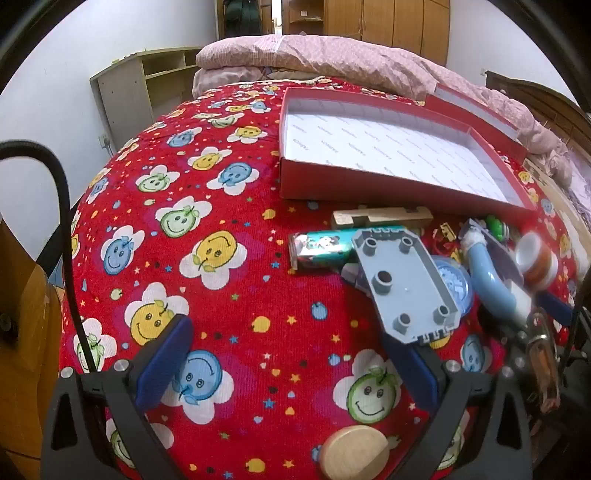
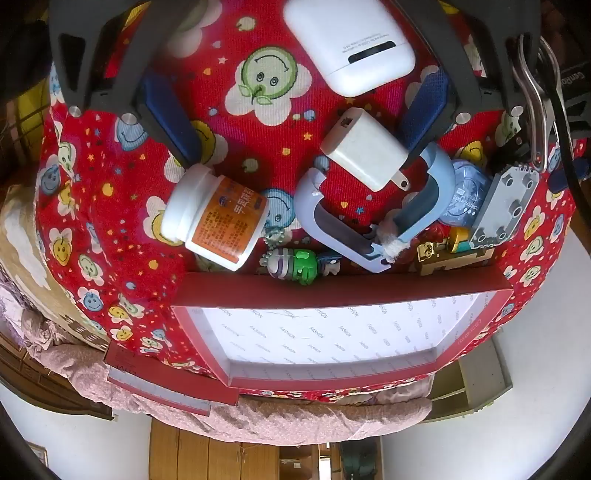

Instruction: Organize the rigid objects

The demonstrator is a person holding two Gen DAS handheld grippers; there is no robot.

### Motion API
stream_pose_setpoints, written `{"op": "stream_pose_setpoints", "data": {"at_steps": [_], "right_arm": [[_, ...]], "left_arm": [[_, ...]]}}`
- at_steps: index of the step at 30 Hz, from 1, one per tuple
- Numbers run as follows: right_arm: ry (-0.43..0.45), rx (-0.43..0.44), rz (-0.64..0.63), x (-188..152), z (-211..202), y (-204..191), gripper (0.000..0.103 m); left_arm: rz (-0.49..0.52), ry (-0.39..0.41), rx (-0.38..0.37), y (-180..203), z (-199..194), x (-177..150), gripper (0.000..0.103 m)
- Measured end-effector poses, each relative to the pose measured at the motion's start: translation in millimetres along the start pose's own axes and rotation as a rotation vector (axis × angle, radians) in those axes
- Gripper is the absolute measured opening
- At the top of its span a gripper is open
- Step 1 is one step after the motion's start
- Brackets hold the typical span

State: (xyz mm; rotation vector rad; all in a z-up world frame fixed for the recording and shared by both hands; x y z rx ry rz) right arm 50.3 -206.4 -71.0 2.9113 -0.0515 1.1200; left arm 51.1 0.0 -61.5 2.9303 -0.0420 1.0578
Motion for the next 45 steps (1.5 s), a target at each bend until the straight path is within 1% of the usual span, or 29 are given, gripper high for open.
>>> {"op": "stream_pose_setpoints", "data": {"at_steps": [7, 12, 13, 14, 16, 18, 23, 30, 34, 39, 41, 45], "right_arm": [[-0.006, 0.003, -0.001, 0.7, 0.7, -0.3, 0.103], [-0.010, 0.015, 0.000, -0.9, -2.5, 2.7, 0.103], [-0.015, 0.017, 0.003, -1.1, 3.7, 2.6, 0.103], [-0.012, 0.022, 0.007, -1.8, 2.9, 3.0, 0.101], [-0.007, 0.043, 0.015, 2.5, -2.5, -0.8, 0.099], [0.003, 0.066, 0.020, 3.6, -7.5, -0.6, 0.098], [0.055, 0.072, 0.002, 6.6, -27.9, -1.4, 0.098], [0.052, 0.107, -0.024, 5.3, -39.8, -1.9, 0.098], [0.032, 0.140, -0.061, 1.9, -48.0, -4.7, 0.097], [0.006, 0.153, -0.085, -11.4, -56.8, -2.0, 0.096], [-0.008, 0.162, -0.088, -16.2, -56.9, 0.2, 0.091], [-0.057, 0.181, -0.084, -28.1, -56.3, 1.2, 0.087]], "left_arm": [[0.000, 0.000, -0.002, 0.1, 0.0, 0.0, 0.103], [0.008, -0.016, -0.010, 1.4, -1.0, -1.0, 0.103], [0.011, -0.018, -0.012, 4.6, 0.5, 2.7, 0.103], [0.013, -0.022, -0.016, 5.5, 0.2, 2.9, 0.103], [0.017, -0.026, -0.029, 6.2, -3.7, 6.2, 0.103], [0.024, -0.025, -0.043, 8.8, -8.8, 2.3, 0.103], [0.059, -0.001, -0.072, 12.8, -25.1, 1.2, 0.103], [0.084, 0.003, -0.106, 18.2, -35.8, 1.7, 0.103], [0.091, 0.004, -0.112, 18.6, -38.8, 0.7, 0.103], [0.103, -0.002, -0.127, 18.4, -42.2, -4.1, 0.103], [0.108, -0.006, -0.132, 18.3, -43.7, -6.9, 0.102], [0.111, -0.006, -0.129, 17.6, -45.7, -8.9, 0.102]]}}
Point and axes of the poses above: each gripper's, at about its wrist camera, not at the fingertips, and z roughly the way its jaws point, y to its right, x to its top, the point moved 8 cm from there along z, roughly the way its jaws point, and after that the axes turned 2 degrees about -x, right-handed, at the moved point
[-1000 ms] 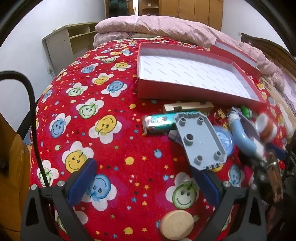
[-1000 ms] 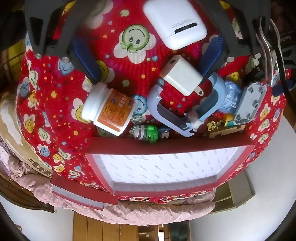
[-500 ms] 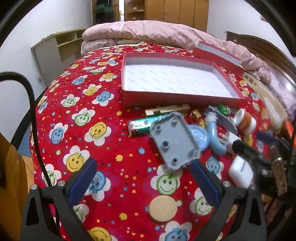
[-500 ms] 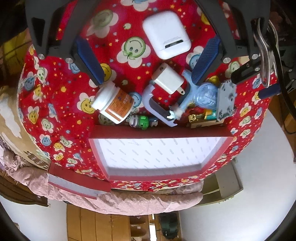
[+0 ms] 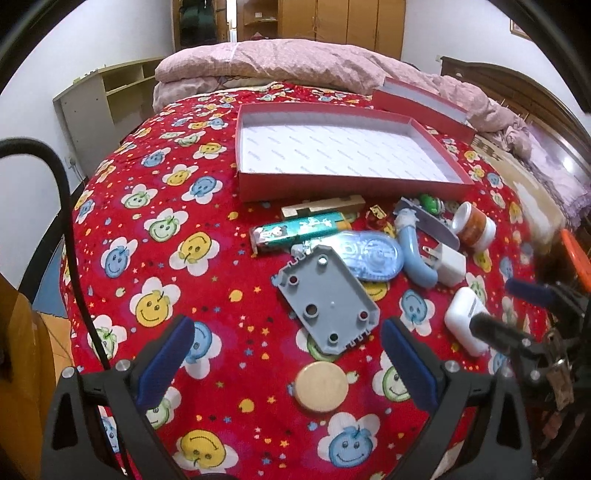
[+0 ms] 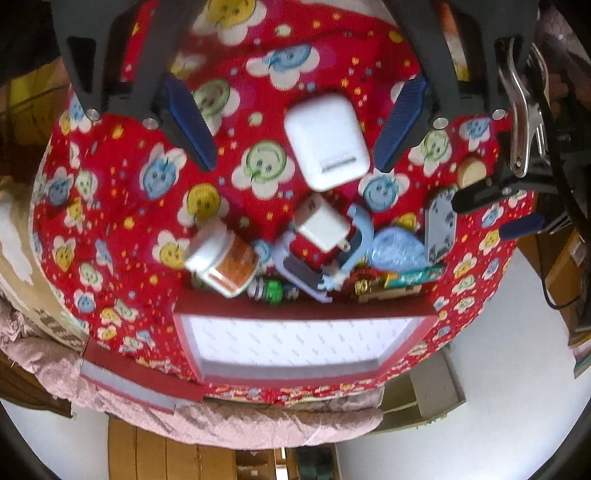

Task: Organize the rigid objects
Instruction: 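Move right gripper to white earbud case while left gripper approaches grey studded plate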

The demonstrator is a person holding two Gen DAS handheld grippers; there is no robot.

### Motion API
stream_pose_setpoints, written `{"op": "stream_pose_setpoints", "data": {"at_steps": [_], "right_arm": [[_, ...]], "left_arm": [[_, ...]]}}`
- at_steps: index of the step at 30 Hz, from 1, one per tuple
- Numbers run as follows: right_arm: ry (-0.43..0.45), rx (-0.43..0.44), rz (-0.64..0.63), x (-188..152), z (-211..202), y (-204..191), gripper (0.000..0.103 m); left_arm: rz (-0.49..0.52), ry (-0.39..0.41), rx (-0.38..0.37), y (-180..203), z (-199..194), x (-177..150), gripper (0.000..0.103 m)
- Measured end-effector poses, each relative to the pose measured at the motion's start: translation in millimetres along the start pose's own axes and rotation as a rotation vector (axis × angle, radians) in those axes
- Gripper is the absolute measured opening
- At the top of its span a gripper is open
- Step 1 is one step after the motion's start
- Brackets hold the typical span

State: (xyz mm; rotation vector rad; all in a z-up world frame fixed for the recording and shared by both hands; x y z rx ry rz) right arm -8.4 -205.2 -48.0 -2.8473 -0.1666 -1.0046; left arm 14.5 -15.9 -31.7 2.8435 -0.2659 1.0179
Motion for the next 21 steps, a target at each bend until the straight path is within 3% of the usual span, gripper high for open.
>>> {"op": "stream_pose_setpoints", "data": {"at_steps": [3, 13, 21], "right_arm": [[-0.010, 0.012, -0.016, -4.6, 0.2, -3.2, 0.082], [-0.037, 0.007, -0.079, -15.1, 9.6, -16.5, 0.047], [-0.031, 0.013, -0.059, -17.2, 11.0, -11.7, 0.045]], "left_arm": [[-0.006, -0.005, -0.008, -0.8, -0.6, -1.4, 0.102], [-0.013, -0.017, -0.027, 7.7, 0.0, 1.6, 0.101], [-0.029, -0.071, -0.031, 18.6, 19.9, 4.3, 0.095]]}}
Point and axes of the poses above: each gripper's, at about its wrist camera, not at the fingertips, and z roughly the way its jaws point, y to its right, x to its top, the point moved 8 cm from there along z, roughly the way its jaws point, and after that the axes turned 2 degrees about -x, right-handed, at the moved point
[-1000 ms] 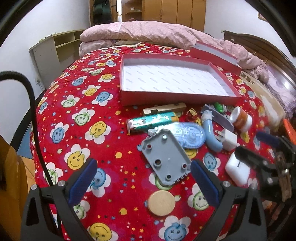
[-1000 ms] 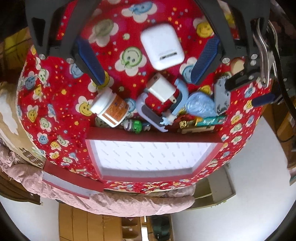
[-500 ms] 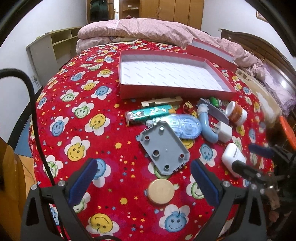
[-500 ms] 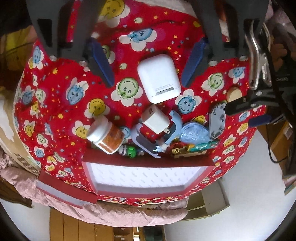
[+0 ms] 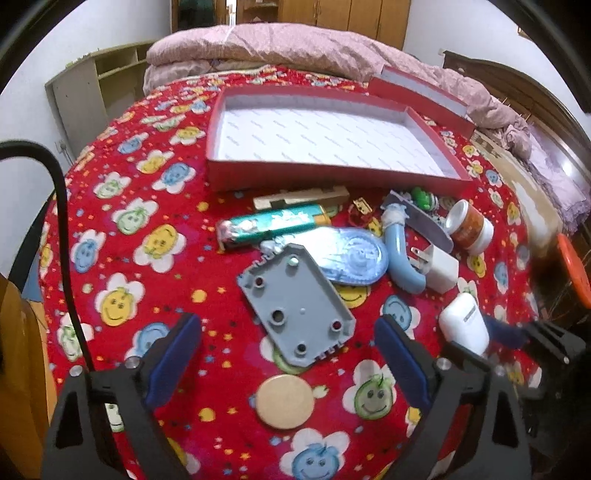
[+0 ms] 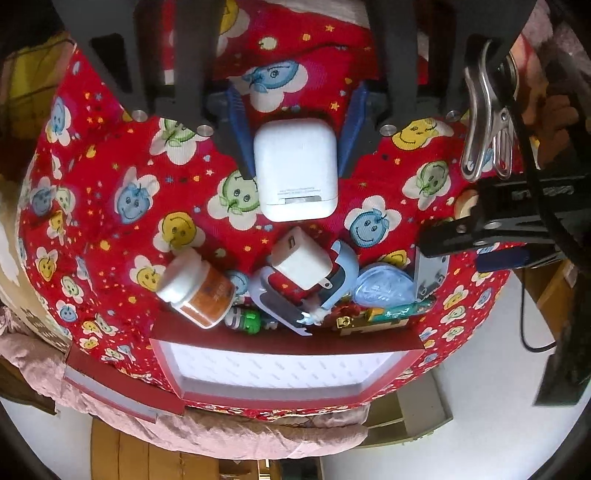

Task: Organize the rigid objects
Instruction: 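Move right gripper to white earbud case while left gripper approaches grey studded plate, then close right gripper on earbud case while left gripper closes on grey plate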

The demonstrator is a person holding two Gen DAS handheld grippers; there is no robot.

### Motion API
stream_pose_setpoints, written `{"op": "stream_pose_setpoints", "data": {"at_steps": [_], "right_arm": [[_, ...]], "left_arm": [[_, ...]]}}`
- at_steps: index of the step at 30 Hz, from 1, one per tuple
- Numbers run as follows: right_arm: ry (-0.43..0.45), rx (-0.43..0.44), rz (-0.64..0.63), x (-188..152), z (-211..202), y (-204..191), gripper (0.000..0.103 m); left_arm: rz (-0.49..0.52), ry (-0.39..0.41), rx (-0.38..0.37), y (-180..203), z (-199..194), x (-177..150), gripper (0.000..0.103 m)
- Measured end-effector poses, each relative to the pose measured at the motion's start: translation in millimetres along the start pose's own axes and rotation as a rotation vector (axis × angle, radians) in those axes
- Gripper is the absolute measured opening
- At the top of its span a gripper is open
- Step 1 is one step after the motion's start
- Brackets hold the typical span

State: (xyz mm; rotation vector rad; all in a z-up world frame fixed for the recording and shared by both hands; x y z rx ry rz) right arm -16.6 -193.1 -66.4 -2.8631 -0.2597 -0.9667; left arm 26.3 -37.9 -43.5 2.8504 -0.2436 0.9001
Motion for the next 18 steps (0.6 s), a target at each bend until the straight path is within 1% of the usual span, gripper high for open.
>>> {"op": "stream_pose_setpoints", "data": {"at_steps": [2, 4, 6, 8, 10, 12, 13, 18], "right_arm": [[0.006, -0.001, -0.004, 0.0, 0.1, -0.7, 0.045], [0.010, 0.006, -0.002, -0.1, -0.2, 0.0, 0.045], [0.014, 0.013, 0.002, -0.4, -0.4, 0.6, 0.045], [0.017, 0.018, 0.005, -0.3, -0.4, 0.9, 0.045], [0.020, 0.018, 0.004, -0.4, -0.5, 0.8, 0.045], [0.023, 0.017, 0.003, -0.2, -0.4, 0.6, 0.045], [0.024, 0.017, 0.003, -0.3, -0.5, 1.0, 0.045], [0.022, 0.013, 0.003, -0.3, -1.4, 1.0, 0.045]], "left_arm": [[0.008, -0.006, 0.016, 2.0, 5.1, -0.2, 0.091], [0.013, -0.015, 0.024, 3.2, 8.9, -0.9, 0.085], [0.011, -0.022, 0.025, 3.2, 11.8, -2.2, 0.080], [0.019, -0.013, 0.040, 2.4, 11.2, -1.7, 0.073], [0.025, -0.003, 0.050, 1.6, 9.1, -1.3, 0.058], [0.020, -0.002, 0.047, 0.2, 7.3, -1.3, 0.050], [0.017, -0.002, 0.044, -0.6, 6.5, -1.3, 0.049], [0.013, 0.014, 0.032, -4.0, -1.1, -2.5, 0.048]]}}
Point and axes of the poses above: each gripper's, at about its wrist camera, not at the fingertips, and z roughly the way its jaws point, y to its right, x to its top, the point moved 8 cm from there along z, roughly the way its jaws point, and after that the axes turned 2 degrees about -x, right-handed, at the moved point
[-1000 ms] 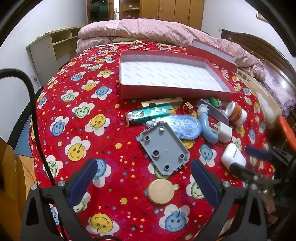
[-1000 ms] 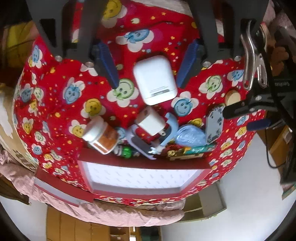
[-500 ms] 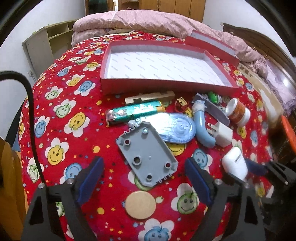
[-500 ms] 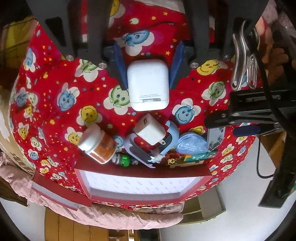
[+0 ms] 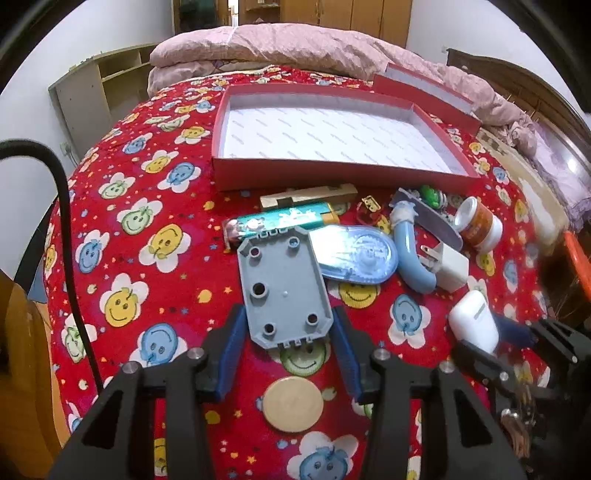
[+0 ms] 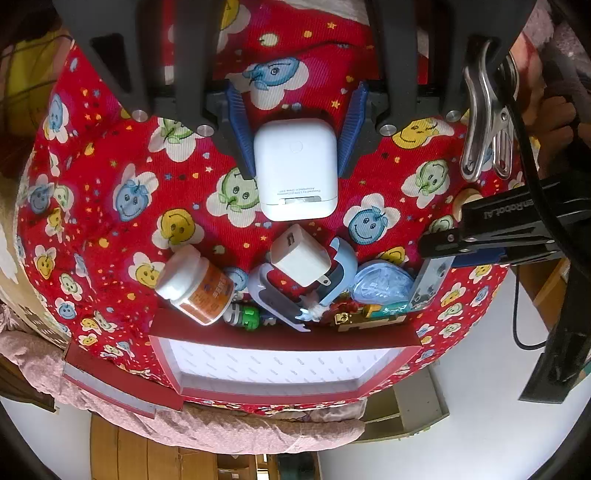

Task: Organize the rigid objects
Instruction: 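Close right gripper on earbud case while left gripper closes on grey plate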

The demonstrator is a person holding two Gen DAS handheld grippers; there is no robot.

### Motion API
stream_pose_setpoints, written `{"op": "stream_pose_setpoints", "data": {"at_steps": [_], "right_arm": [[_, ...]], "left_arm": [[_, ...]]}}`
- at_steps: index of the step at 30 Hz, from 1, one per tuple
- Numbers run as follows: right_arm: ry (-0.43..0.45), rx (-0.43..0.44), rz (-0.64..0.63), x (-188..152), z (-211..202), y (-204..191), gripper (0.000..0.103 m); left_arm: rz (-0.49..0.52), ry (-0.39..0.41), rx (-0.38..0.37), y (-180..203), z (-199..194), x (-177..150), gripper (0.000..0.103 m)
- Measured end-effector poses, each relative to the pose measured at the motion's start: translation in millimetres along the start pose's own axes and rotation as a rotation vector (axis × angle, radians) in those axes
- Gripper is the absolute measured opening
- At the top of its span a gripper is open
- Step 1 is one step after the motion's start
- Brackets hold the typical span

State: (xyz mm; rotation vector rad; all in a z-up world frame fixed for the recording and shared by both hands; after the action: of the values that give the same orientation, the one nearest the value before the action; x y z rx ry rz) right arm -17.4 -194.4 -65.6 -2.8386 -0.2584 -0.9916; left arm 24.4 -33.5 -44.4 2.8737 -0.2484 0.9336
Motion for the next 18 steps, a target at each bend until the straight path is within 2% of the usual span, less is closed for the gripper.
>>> {"op": "stream_pose_setpoints", "data": {"at_steps": [8, 18], "right_arm": [[0.013, -0.022, -0.001, 5.7, -6.4, 1.5, 0.045], [0.039, 0.013, 0.005, 28.5, -19.8, -0.8, 0.045]], "left_arm": [[0.022, 0.059, -0.004, -0.9, -20.1, 7.1, 0.048], [0.024, 0.099, -0.015, -5.9, -36.2, 26.3, 0.047]]}}
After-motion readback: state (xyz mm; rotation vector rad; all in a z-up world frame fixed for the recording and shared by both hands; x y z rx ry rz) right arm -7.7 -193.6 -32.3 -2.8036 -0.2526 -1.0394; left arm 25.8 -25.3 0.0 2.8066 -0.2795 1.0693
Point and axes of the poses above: each gripper's, at about its wrist camera, not at the fingertips, and z roughly the way its jaws point, y to its right, x to its top, the point moved 8 cm from there along z, roughly the way its jaws point, and after that the axes turned 2 degrees about -x, right-handed, at the moved point
